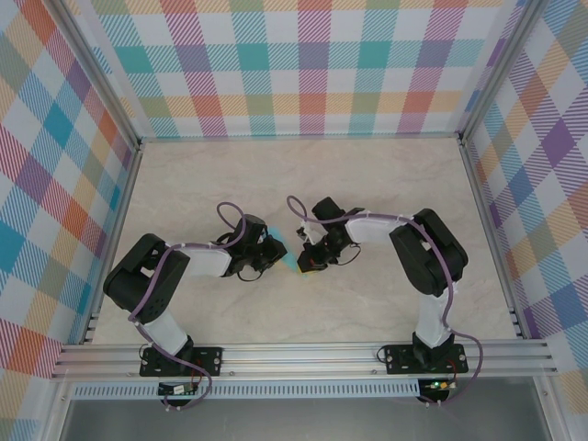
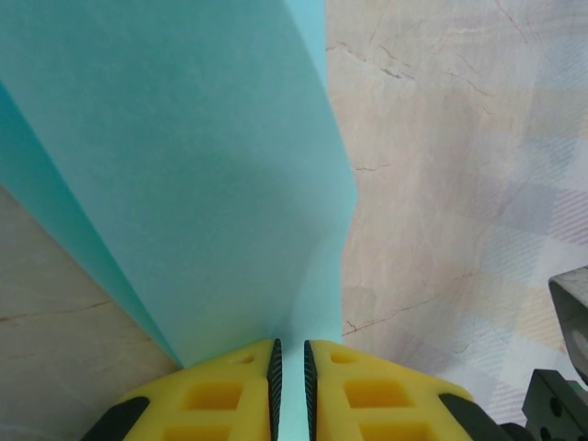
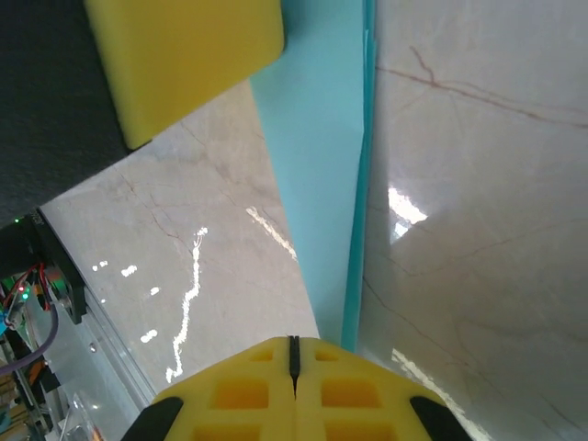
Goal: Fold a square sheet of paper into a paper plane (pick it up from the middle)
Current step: Fold the wing for the fifth time at the center of the table.
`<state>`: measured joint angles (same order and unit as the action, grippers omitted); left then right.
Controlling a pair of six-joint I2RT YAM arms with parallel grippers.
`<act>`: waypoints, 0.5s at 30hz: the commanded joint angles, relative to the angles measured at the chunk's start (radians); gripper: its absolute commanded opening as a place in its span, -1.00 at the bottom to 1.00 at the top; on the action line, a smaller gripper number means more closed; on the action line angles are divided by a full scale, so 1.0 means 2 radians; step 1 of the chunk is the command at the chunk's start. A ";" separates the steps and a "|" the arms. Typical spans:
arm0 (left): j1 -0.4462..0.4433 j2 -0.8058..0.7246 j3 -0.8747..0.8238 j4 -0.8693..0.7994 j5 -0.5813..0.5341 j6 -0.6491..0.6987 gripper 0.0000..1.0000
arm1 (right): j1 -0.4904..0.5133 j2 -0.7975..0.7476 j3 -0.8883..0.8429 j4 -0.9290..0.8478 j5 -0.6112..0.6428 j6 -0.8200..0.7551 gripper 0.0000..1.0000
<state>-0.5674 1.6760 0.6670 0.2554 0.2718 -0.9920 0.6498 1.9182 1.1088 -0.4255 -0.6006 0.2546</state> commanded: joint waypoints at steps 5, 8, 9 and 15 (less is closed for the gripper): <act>-0.002 0.005 0.006 -0.029 -0.006 0.012 -0.66 | 0.000 -0.002 -0.038 0.015 0.016 0.007 -1.00; -0.002 0.005 0.006 -0.028 -0.006 0.013 -0.66 | 0.000 -0.012 -0.054 0.016 0.017 0.007 -1.00; -0.002 0.005 0.006 -0.027 -0.006 0.013 -0.66 | 0.000 -0.015 -0.058 0.015 0.018 0.007 -1.00; -0.002 0.002 0.009 -0.026 -0.004 0.017 -0.66 | 0.001 -0.052 -0.049 0.048 0.013 0.023 -1.00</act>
<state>-0.5674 1.6760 0.6716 0.2447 0.2722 -0.9787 0.6483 1.8645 1.0084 -0.3531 -0.5755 0.2783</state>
